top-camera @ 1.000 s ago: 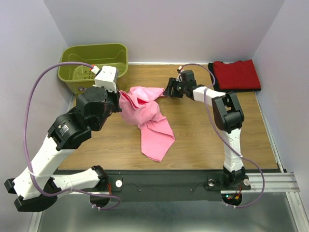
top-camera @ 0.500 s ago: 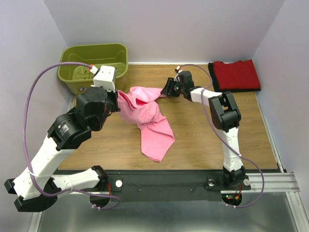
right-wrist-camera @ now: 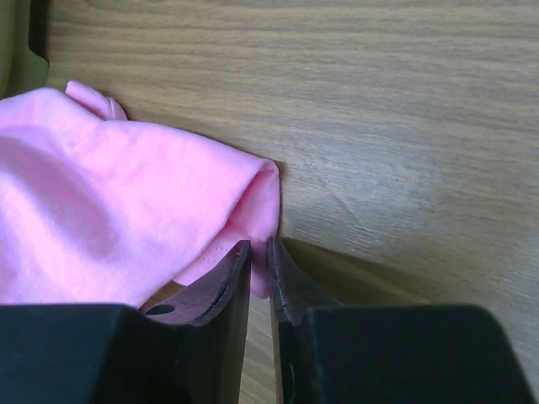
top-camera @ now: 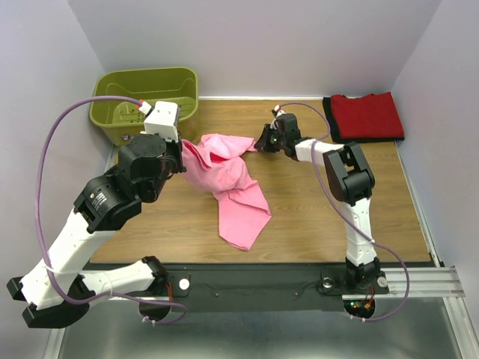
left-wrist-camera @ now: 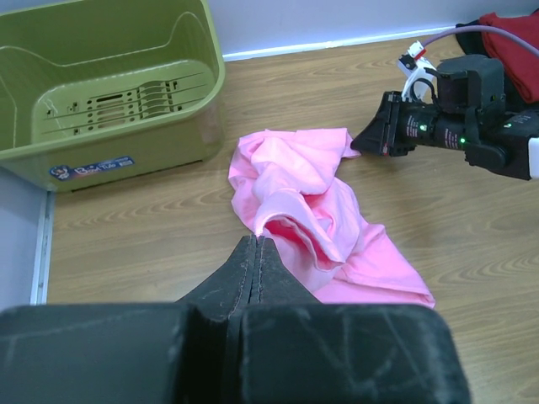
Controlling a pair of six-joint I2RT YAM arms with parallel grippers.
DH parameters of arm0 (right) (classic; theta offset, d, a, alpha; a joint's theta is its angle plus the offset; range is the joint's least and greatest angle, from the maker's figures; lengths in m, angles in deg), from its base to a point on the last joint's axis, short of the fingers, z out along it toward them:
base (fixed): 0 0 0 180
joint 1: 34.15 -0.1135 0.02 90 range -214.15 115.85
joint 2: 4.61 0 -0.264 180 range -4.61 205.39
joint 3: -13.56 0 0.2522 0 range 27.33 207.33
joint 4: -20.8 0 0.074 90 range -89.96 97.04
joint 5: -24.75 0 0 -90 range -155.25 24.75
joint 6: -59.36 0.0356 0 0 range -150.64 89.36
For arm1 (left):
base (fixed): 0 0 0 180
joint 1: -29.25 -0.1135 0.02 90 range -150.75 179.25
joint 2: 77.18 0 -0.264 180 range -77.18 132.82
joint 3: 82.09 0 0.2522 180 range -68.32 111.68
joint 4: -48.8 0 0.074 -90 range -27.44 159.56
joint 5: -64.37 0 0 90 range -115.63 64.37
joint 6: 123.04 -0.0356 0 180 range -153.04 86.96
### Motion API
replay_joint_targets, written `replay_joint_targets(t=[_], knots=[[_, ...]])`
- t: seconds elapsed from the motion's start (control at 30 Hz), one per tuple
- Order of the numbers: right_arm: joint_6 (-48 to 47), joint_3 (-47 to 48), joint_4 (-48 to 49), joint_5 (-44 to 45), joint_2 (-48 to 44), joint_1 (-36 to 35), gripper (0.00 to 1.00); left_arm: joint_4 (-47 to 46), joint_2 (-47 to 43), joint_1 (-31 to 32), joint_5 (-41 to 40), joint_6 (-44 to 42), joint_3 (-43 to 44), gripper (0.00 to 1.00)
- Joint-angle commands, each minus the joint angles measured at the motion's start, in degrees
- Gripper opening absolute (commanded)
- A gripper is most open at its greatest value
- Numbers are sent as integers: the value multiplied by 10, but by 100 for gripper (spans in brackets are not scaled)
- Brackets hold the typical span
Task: Fold and stack the t-shirts
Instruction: Flatten the tshirt out
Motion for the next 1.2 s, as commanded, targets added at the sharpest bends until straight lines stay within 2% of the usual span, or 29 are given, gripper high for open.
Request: replay_joint_targets(t=[0.0, 0.1, 0.13, 0.23, 0.4, 0.57, 0.73, 0.87, 0.93, 1.03, 1.17], knots=[[-15, -36, -92, 23, 2, -11, 19, -18, -7, -3, -11, 0, 5, 0], [-24, -49, -95, 42, -15, -11, 2, -20, -6, -4, -13, -4, 3, 0], [-29, -51, -96, 50, -19, -11, 1, -22, -4, -5, -13, -6, 3, 0], [-51, -56, -109, 98, -38, -11, 1, -23, 2, -7, -11, -10, 9, 0], [-88, -91, -151, 258, -119, 7, 0, -21, 10, -14, -28, -23, 15, 0], [-99, -169, -178, 305, -217, 92, 1, -40, 6, -43, -30, -35, -32, 0], [-132, -228, -215, 379, -290, 115, 1, -78, 2, -73, 1, -35, -81, 0], [-135, -273, -222, 371, -328, 116, 1, -94, 2, -87, 8, -42, -108, 0], [-135, -288, -221, 316, -344, 116, 0, -96, 2, -91, 20, -41, -115, 0], [-137, -302, -221, 281, -355, 116, 1, -103, -5, -91, 37, -39, -123, 0], [-143, -318, -222, 260, -354, 115, 2, -128, -10, -91, 94, -44, -142, 0]])
